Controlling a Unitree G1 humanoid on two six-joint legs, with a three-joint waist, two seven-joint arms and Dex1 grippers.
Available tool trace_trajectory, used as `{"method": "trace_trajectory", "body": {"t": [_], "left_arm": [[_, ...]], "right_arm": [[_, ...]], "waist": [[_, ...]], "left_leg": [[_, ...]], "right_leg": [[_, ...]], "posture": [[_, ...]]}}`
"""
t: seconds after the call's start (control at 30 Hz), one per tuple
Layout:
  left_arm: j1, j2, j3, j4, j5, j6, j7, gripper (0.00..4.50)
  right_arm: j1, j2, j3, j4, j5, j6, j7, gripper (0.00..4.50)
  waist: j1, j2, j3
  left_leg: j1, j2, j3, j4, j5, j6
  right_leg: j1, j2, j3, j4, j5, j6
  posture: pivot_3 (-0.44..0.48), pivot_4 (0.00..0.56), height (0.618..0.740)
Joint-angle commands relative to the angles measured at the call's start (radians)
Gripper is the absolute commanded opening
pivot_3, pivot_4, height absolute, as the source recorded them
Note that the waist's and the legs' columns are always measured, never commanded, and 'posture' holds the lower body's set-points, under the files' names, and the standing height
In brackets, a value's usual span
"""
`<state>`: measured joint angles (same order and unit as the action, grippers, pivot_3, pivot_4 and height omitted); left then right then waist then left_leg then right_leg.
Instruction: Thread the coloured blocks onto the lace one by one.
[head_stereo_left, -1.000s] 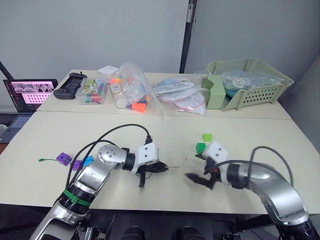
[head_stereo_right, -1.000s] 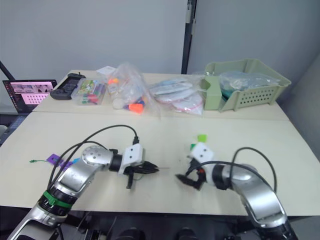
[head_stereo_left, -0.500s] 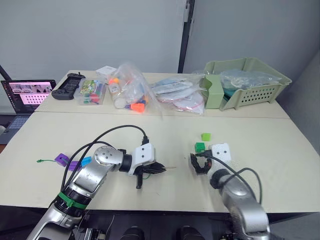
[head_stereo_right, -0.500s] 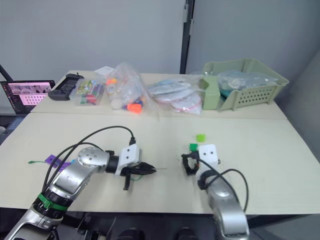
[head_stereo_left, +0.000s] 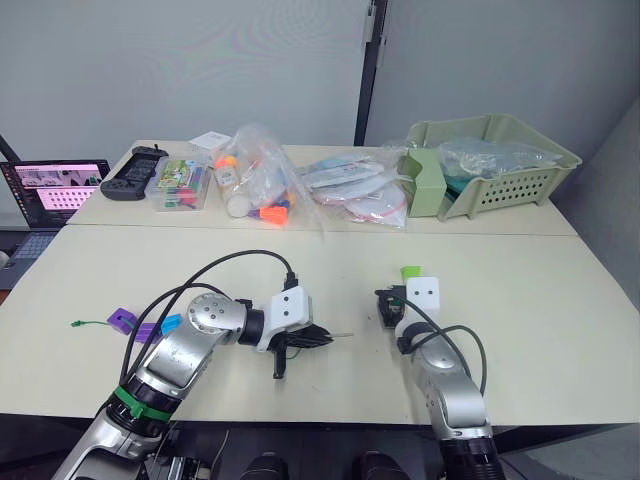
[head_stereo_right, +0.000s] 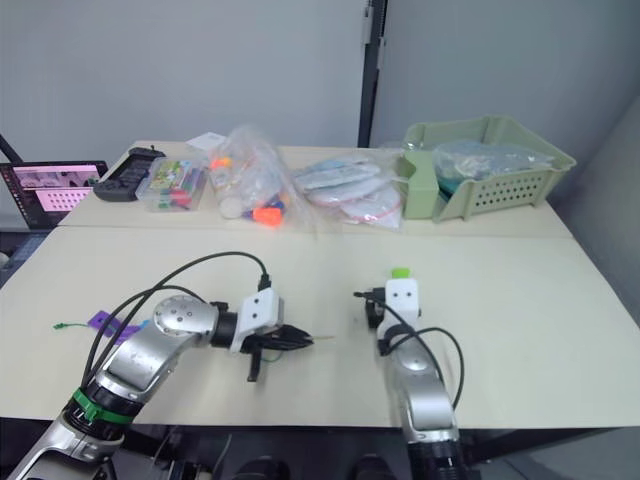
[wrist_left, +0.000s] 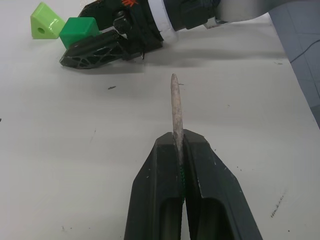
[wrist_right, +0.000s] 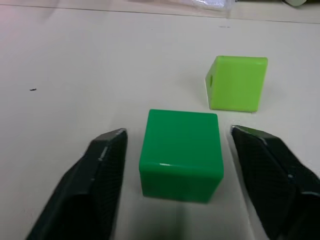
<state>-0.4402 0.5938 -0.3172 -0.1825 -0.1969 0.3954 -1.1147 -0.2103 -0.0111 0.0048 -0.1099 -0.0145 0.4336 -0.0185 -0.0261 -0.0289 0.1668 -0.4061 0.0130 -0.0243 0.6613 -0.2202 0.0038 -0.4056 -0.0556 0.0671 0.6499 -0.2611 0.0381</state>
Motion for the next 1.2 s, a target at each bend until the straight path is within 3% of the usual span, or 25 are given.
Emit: {"method": "trace_trajectory", "body": {"t": [0.03, 0.1, 0.27, 0.5, 0.73, 0.9, 0.93, 1.13, 1.2], "left_arm": [[0.0, 0.005, 0.021, -0.034, -0.014, 0.003, 0.007, 0.0], [0.002, 0.005, 0.02, -0.034, -0.015, 0.003, 0.008, 0.0], [0.005, 0.009, 0.019, -0.028, -0.015, -0.002, 0.003, 0.0], [0.004, 0.024, 0.022, -0.016, -0.017, -0.011, -0.014, 0.0], [-0.007, 0.033, 0.017, -0.013, -0.018, -0.008, -0.03, 0.0], [-0.014, 0.036, 0.015, -0.01, -0.012, -0.006, -0.035, 0.0], [-0.014, 0.037, 0.016, -0.011, -0.012, -0.005, -0.037, 0.0], [-0.009, 0.039, 0.023, -0.015, -0.015, -0.002, -0.037, 0.0], [-0.004, 0.04, 0.025, -0.02, -0.016, -0.001, -0.034, 0.0]], "right_arm": [[0.006, 0.003, -0.009, -0.028, 0.012, -0.032, 0.002, 1.92], [0.02, 0.007, -0.008, -0.052, 0.016, -0.023, 0.003, 1.21], [0.091, 0.045, 0.032, -0.208, 0.032, 0.025, 0.001, 1.18], [0.347, 0.077, 0.238, -0.578, 0.01, 0.267, -0.039, 1.18], [0.427, 0.093, 0.28, -0.613, 0.053, 0.431, -0.049, 1.18], [0.44, 0.105, 0.275, -0.586, 0.087, 0.424, -0.046, 1.18], [0.437, 0.094, 0.274, -0.588, 0.088, 0.402, -0.041, 2.23], [0.413, 0.003, 0.245, -0.695, 0.107, 0.376, 0.034, 4.28], [0.402, -0.08, 0.219, -0.765, 0.138, 0.412, 0.112, 4.48]], "waist": [[0.0, 0.0, 0.0], [0.0, 0.0, 0.0], [-0.003, 0.0, 0.0], [-0.011, 0.001, 0.0], [-0.012, 0.001, 0.0], [-0.013, 0.0, -0.001], [-0.014, 0.0, -0.001], [-0.01, 0.0, 0.0], [-0.01, 0.0, 0.0]], "left_leg": [[0.0, 0.0, 0.0, 0.0, 0.0, 0.0], [0.0, 0.0, 0.0, 0.0, 0.0, 0.0], [0.0, 0.0, 0.0, 0.0, 0.0, 0.0], [0.0, 0.001, -0.002, -0.001, 0.0, 0.0], [0.0, 0.001, -0.001, -0.001, 0.0, 0.0], [0.0, 0.001, -0.001, -0.001, 0.0, 0.0], [0.0, 0.001, -0.001, -0.001, 0.0, 0.0], [0.0, 0.001, -0.001, -0.001, 0.0, 0.0], [-0.001, 0.001, -0.001, -0.001, 0.0, 0.0]], "right_leg": [[0.0, 0.0, 0.0, 0.0, 0.0, 0.0], [0.0, 0.0, 0.0, 0.0, 0.0, 0.0], [0.0, 0.0, 0.0, 0.0, 0.0, 0.0], [-0.001, 0.0, 0.0, 0.0, 0.0, 0.0], [0.0, 0.0, 0.0, -0.001, 0.0, 0.0], [0.0, 0.0, 0.0, -0.001, -0.001, 0.0], [0.0, 0.0, 0.0, -0.001, -0.001, 0.0], [0.0, 0.0, 0.0, -0.002, -0.001, 0.0], [0.0, -0.001, 0.0, -0.002, -0.001, 0.001]], "posture": [[0.0, 0.15, 0.74], [0.0, 0.15, 0.74], [0.0, 0.15, 0.74], [0.0, 0.15, 0.74], [0.0, 0.15, 0.74], [0.0, 0.15, 0.74], [0.0, 0.15, 0.74], [0.0, 0.15, 0.74], [0.0, 0.15, 0.74]]}}
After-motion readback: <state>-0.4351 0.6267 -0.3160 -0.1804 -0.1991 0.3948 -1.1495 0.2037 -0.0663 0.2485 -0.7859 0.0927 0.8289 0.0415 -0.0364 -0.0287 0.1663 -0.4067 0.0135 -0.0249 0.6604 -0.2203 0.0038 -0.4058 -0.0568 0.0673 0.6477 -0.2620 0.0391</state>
